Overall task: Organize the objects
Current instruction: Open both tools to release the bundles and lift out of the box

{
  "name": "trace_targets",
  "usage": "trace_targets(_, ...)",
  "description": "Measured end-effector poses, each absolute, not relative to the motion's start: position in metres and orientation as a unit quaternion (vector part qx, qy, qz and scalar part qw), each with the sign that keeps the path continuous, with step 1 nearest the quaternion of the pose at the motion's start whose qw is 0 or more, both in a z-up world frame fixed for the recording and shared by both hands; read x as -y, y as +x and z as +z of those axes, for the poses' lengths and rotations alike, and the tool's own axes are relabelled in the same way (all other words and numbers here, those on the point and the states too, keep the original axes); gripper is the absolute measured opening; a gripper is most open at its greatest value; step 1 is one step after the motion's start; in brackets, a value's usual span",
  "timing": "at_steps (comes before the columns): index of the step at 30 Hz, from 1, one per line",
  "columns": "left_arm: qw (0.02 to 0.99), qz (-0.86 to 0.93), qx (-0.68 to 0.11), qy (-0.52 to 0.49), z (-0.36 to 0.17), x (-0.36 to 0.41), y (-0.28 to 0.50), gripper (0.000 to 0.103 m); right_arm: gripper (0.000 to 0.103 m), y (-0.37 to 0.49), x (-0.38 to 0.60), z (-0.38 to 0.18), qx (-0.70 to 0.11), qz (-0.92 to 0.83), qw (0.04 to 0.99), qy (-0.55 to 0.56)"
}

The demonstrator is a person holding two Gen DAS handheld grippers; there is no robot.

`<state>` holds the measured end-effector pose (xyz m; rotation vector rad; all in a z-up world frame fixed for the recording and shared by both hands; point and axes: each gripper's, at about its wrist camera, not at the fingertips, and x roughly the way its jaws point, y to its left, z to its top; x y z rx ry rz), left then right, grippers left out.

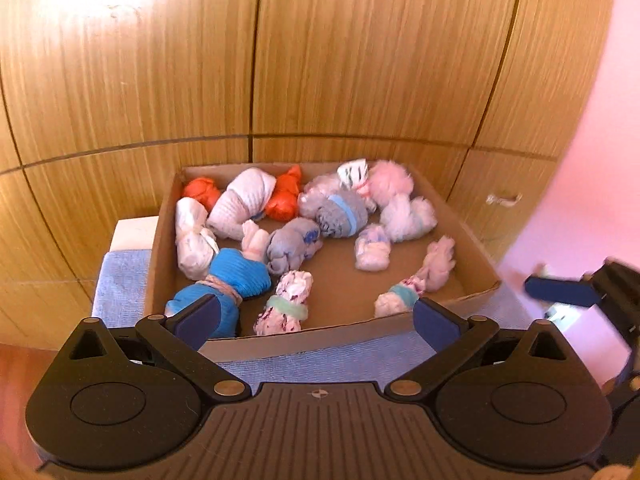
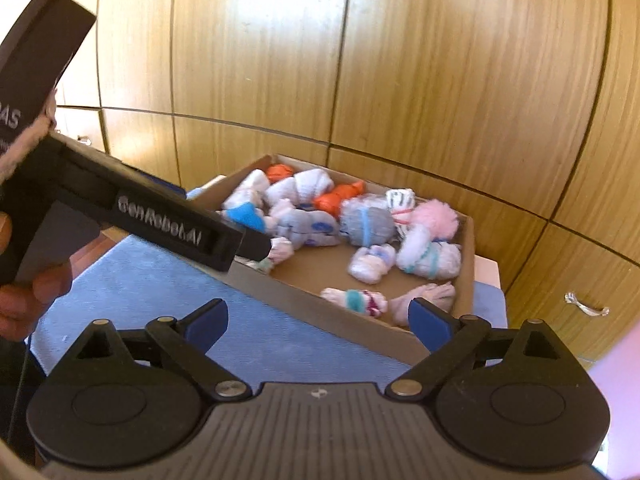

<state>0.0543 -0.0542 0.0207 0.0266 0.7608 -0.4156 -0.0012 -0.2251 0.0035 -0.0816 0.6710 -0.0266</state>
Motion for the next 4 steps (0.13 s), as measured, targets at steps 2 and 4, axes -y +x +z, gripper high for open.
trace_targets(2, 0.913, -0.194, -0.360, 0.021, 0.0250, 0.0513, 0.0495, 0.102, 0.097, -0.0024, 0.2186, 0.0050, -0.328, -0.009, 0.944, -0.038)
trace_targets(4, 0.915, -0.181, -0.356, 0.052, 0.0279, 0.0549, 0.0438, 0.102, 0.098, -0.0028, 0.2127, 0.0065, -0.326, -0.007, 0.944, -0.042)
